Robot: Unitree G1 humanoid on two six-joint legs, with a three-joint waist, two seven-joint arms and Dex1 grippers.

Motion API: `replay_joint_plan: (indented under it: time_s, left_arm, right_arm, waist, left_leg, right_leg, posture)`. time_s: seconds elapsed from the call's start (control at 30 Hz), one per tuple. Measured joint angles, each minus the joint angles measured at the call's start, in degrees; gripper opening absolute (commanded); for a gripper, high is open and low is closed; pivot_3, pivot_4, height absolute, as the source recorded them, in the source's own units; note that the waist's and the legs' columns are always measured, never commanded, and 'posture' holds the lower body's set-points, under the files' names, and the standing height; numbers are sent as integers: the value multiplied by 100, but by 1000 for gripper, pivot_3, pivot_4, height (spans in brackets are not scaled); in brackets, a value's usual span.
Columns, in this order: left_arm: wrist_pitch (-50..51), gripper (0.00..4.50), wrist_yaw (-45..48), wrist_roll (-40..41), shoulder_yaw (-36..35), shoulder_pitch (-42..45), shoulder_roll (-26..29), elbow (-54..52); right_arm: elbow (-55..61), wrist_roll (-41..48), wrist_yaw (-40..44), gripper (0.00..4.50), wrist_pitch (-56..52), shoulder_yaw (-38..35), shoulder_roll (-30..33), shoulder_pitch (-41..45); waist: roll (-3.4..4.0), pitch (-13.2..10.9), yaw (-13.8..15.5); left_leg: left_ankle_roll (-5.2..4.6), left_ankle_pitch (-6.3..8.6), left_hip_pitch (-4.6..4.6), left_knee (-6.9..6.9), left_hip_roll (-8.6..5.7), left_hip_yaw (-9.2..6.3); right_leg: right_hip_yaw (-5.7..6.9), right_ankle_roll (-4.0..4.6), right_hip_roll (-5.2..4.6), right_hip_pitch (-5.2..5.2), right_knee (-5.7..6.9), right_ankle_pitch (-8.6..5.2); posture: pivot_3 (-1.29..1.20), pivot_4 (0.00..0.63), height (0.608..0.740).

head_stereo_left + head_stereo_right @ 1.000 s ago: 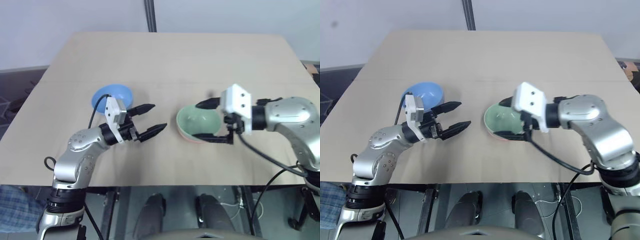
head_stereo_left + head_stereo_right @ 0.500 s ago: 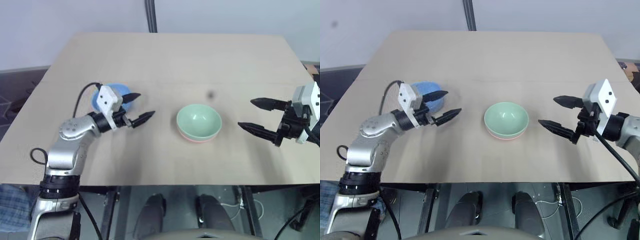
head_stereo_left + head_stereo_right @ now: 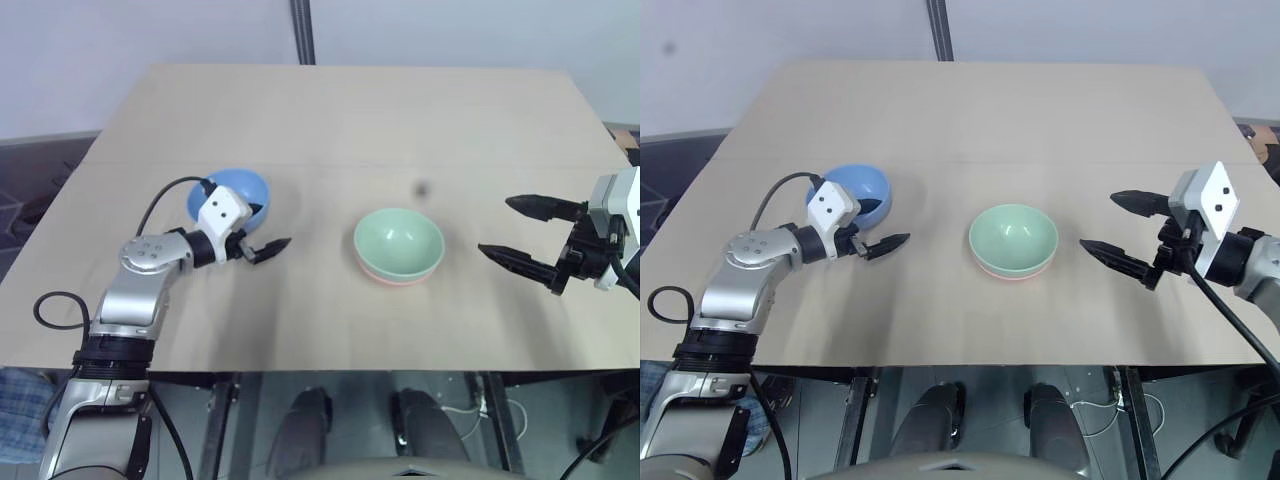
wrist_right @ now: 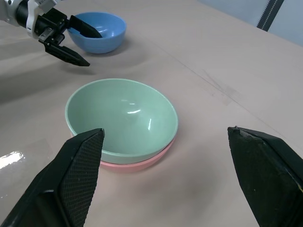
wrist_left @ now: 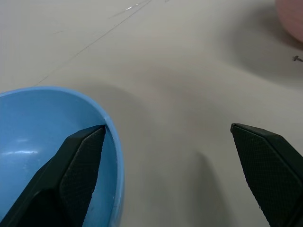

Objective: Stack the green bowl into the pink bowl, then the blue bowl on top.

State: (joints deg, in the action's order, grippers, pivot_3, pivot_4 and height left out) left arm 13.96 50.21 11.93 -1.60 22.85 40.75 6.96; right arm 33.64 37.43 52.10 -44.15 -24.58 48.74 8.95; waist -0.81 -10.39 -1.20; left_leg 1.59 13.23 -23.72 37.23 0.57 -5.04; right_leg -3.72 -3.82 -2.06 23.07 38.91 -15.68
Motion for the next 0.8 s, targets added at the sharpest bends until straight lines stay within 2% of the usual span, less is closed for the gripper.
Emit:
replay_joint_plan:
  time_s: [0.3, 0.4, 0.53, 0.57, 0.63, 0.67, 0.8]
  left_arm:
    - [38, 4500, -376, -330, -21, 83, 40, 278]
    - [79, 3692, -376, -354, -21, 52, 59, 279]
    - [82, 1706, -350, -373, -21, -50, 60, 279]
    - [83, 1069, -319, -374, -18, -72, 59, 278]
    - [12, 210, -323, -381, -83, -58, 74, 221]
    - [-15, 94, -317, -376, -161, 3, 148, 152]
    - [-48, 94, -260, -391, -133, -56, 194, 159]
  right_arm:
    - [-153, -20, -27, 4400, 197, 133, 64, 0]
    - [-195, -19, -33, 4500, 201, 148, 76, 0]
    - [-217, -19, -33, 4500, 210, 162, 86, -1]
    - [-217, -19, -33, 4500, 212, 162, 90, -1]
    - [-218, -19, -34, 4500, 212, 162, 97, -2]
    - [-218, -18, -33, 4500, 212, 163, 108, -2]
    - [-219, -16, -34, 4500, 221, 166, 126, -36]
  waist:
    - [0, 0, 4]
    - [0, 0, 6]
    - [0, 0, 6]
    - [0, 0, 7]
    - [0, 1, 12]
    - [4, 7, 20]
    - [14, 14, 29]
  left_leg:
    - [0, 0, 0, 2, 0, 0]
    - [0, 0, 0, 2, 0, 0]
    - [0, 0, 0, 2, 0, 0]
    - [0, 0, 0, 2, 0, 0]
    - [0, 0, 2, 2, 0, 0]
    - [0, 0, 5, 2, 0, 0]
    - [0, 0, 6, 3, -1, -1]
  right_leg:
    - [0, 0, 0, 0, 1, 0]
    - [0, 0, 0, 0, 1, 0]
    - [0, 0, 0, 0, 1, 0]
    - [0, 0, 0, 0, 1, 0]
    - [0, 0, 0, -1, 3, 0]
    - [0, 0, 0, -4, 3, 0]
    - [2, 0, -2, -7, 2, 0]
  posture:
    - [0, 150, 740]
    - [0, 150, 740]
    - [0, 150, 740]
    - [0, 150, 740]
    - [0, 150, 740]
    - [0, 150, 740]
    - [0, 150, 740]
